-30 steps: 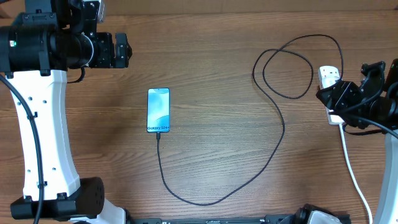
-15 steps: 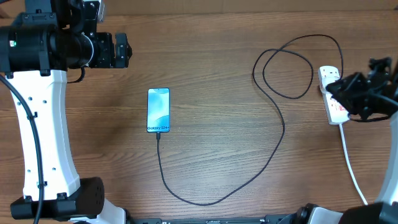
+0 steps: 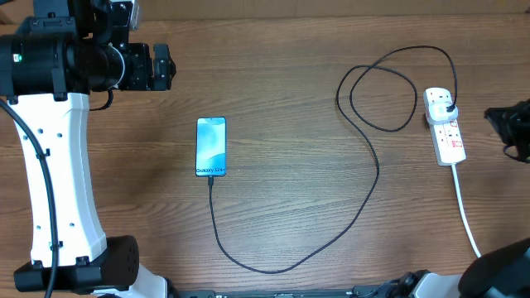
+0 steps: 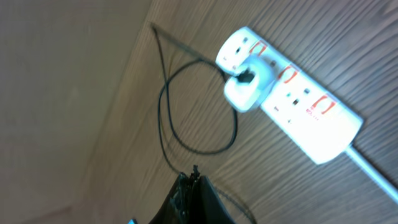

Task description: Plug charger to phone and switch on socket

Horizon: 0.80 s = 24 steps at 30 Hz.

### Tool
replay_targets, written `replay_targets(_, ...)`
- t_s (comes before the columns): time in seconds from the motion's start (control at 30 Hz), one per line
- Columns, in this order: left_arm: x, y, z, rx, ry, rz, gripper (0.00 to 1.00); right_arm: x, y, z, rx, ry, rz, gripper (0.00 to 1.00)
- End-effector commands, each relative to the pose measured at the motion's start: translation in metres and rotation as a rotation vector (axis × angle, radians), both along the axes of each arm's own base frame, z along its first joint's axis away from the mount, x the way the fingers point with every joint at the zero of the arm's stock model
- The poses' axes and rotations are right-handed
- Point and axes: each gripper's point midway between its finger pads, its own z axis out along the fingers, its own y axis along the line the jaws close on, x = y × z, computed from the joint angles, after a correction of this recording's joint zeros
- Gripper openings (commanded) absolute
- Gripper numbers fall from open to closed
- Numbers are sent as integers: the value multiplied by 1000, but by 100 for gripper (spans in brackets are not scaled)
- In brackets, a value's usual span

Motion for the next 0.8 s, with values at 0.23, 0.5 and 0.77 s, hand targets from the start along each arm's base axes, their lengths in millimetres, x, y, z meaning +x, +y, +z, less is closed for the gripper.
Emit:
replay_targets(0.23,-1,1,7,-5,-20,4,100,21,-52,-57,140,-32,-165,4)
replay_targets(0.5,-1,1,7,-5,-20,4,100,33,-55,-107,241,9,-144,4)
replay_targets(0.77,-1,1,7,-5,-20,4,100,41,-52,-134,275,28,-127,4)
